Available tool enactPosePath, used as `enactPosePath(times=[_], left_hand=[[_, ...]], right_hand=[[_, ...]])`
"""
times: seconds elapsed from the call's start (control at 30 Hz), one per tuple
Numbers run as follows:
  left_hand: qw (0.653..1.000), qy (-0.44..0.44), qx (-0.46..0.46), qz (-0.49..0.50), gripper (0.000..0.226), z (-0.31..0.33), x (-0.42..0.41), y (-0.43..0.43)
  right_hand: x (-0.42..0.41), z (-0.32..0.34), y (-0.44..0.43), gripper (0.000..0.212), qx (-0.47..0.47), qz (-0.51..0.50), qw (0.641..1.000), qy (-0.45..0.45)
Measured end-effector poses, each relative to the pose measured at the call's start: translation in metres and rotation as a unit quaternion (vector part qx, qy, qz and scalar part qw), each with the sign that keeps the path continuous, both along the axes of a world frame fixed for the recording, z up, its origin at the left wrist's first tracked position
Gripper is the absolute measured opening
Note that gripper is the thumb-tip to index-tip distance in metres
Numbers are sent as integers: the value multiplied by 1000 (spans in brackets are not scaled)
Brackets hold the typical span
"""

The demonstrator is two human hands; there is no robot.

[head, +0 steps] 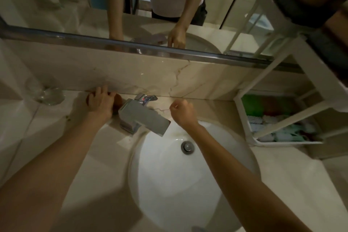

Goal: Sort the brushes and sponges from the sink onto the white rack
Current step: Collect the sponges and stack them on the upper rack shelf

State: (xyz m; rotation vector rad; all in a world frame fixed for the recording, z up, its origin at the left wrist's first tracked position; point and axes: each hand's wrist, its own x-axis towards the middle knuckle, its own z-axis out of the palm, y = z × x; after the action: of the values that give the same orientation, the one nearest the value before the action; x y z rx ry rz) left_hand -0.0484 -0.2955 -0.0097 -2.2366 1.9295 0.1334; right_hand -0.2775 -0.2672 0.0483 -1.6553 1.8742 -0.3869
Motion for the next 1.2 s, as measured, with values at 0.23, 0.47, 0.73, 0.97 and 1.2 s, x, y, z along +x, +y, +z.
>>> enactPosePath(times=[0.23,0.47,0.73,0.97,1.2], left_hand=[[991,27,-114,62,42,24,-3,15],[977,95,-175,81,75,94,-37,47],[943,245,-224,-26,81,184,-152,86],[926,280,-236,-97,89,238,-278,119],[894,329,-265,-151,76,271,-387,147]], right_hand=[[-6,12,13,20,-31,4,1000,5],[-27,33,35,25,-68,17,997,-20],[-95,91,67,31,-137,-5,987,-80],[-194,141,99,49,-242,-4,961,-133],[-290,171,134,55,-312,12,925,-218]])
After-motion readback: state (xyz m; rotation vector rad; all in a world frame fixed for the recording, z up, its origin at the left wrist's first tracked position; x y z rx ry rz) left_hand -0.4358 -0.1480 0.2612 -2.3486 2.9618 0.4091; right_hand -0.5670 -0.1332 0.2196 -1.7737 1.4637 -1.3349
